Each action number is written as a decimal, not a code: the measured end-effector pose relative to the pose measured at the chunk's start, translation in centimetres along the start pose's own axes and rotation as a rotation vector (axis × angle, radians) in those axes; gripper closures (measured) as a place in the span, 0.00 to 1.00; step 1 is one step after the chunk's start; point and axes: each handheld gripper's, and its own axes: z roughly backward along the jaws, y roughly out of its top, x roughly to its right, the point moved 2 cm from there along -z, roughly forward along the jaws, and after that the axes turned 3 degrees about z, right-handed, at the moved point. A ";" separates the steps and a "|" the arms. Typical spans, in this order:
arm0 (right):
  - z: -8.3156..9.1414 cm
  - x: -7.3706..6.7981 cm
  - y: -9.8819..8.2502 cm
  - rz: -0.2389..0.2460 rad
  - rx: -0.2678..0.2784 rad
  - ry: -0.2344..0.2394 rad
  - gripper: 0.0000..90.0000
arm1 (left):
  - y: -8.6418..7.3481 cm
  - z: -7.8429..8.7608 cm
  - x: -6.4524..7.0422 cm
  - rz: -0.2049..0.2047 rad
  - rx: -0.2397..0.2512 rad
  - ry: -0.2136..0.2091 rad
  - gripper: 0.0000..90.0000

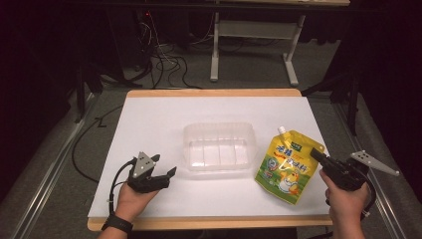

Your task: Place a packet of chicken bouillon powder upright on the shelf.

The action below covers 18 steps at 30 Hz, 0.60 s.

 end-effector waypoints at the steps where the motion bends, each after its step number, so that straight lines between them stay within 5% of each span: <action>1: 0.3 -0.4 0.6 0.022 0.022 -0.004 1.00 | 0.0 0.1 0.0 0.004 0.002 0.000 0.30; 7: 0.6 -1.1 1.7 0.056 0.073 -0.025 1.00 | -0.3 0.7 -0.1 0.012 0.009 0.007 0.30; 14: 0.5 -0.6 2.8 0.123 0.149 -0.150 1.00 | -0.8 1.6 -0.3 0.025 0.011 0.019 0.32; 18: 0.6 -0.1 2.4 0.114 0.166 -0.155 1.00 | -0.7 1.8 -0.4 0.027 0.022 0.026 0.34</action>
